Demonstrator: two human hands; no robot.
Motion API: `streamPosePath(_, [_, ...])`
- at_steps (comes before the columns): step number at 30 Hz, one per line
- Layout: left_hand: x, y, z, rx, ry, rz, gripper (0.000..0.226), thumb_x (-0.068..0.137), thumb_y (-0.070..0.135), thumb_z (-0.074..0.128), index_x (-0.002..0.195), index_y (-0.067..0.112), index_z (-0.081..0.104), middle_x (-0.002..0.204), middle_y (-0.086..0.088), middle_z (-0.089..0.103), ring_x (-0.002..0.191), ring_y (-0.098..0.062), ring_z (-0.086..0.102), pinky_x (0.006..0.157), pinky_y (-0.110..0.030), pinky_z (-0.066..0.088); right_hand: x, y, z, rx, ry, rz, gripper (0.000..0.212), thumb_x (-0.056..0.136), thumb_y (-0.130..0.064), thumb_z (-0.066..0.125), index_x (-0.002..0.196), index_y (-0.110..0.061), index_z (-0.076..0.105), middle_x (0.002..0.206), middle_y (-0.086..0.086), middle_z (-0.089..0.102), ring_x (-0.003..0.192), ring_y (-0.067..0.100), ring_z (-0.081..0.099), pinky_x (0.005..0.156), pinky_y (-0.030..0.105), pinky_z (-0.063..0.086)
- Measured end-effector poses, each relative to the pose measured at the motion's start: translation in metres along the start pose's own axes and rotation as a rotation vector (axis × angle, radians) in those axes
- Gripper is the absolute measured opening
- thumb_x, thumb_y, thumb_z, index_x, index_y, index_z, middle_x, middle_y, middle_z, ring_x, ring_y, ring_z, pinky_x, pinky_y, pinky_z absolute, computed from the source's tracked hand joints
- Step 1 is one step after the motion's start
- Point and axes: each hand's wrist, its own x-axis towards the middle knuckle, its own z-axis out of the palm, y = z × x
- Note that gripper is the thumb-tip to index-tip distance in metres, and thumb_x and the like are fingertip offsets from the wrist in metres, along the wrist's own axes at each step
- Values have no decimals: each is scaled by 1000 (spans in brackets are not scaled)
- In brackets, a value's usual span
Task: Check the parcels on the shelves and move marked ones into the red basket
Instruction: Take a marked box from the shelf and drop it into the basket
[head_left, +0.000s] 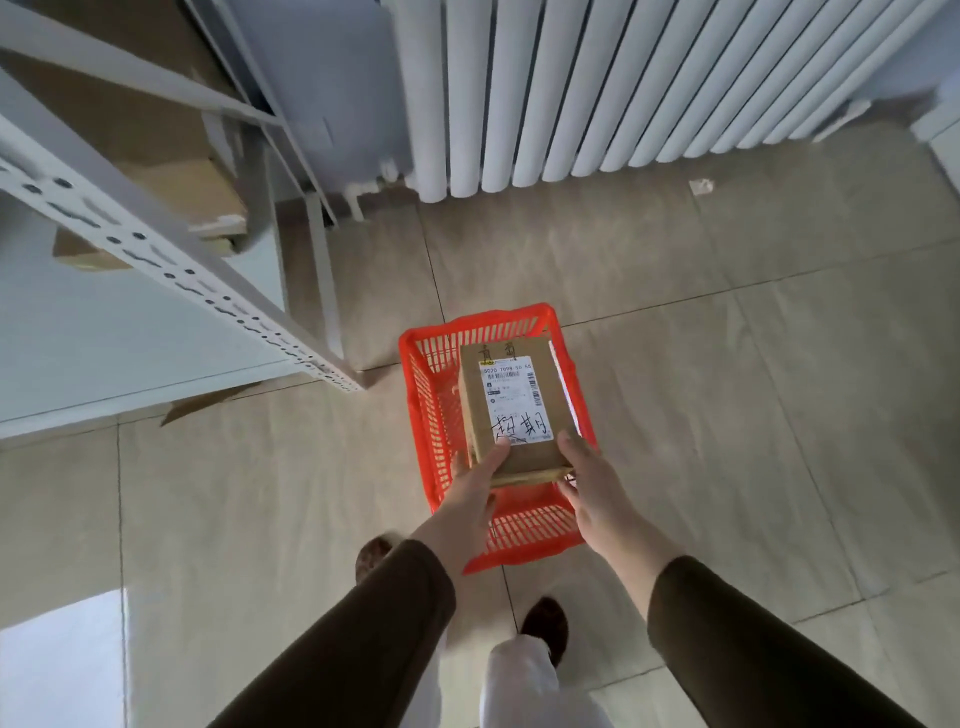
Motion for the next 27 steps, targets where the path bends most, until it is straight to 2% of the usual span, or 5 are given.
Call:
streamPosePath(3, [62, -14, -14, -77, 74, -35, 89, 70, 38, 90, 148, 18, 50, 136, -8, 65, 129, -26, 61, 111, -40, 50, 62, 29, 3, -19, -17, -15, 34, 107, -32, 53, 135, -15, 62, 124, 5, 73, 112, 15, 68, 83, 26, 55])
streamPosePath(7, [129, -26, -26, -163, 119, -55, 58, 94, 27, 76, 145, 16, 51, 124, -6, 64, 106, -17, 63, 74, -26, 53, 139, 62, 9, -63, -62, -14, 29, 107, -24, 54, 132, -12, 64, 123, 11, 73, 109, 23, 72, 81, 28, 61])
streamPosePath(13, [220, -38, -43, -176, 223, -26, 58, 94, 35, 76, 143, 10, 55, 122, -8, 67, 102, -18, 66, 74, -26, 55, 243, 104, 21, -136, -71, -7, 25, 105, -16, 58, 125, -3, 66, 118, 21, 74, 104, 35, 74, 90, 45, 62])
streamPosePath(17, [261, -41, -50, -198, 275, -11, 49, 100, 37, 68, 137, 7, 59, 101, -5, 69, 86, -16, 65, 71, -26, 54, 288, 126, 34, -162, -54, -16, 23, 105, -10, 56, 126, -6, 67, 117, 15, 75, 107, 30, 73, 93, 42, 61])
streamPosePath(27, [310, -43, -62, -226, 369, 26, 45, 104, 38, 60, 137, 7, 56, 95, -3, 67, 82, -16, 65, 70, -30, 51, 326, 151, 55, -291, 2, -37, 30, 103, -5, 58, 130, -14, 68, 121, 7, 75, 110, 22, 71, 101, 36, 56])
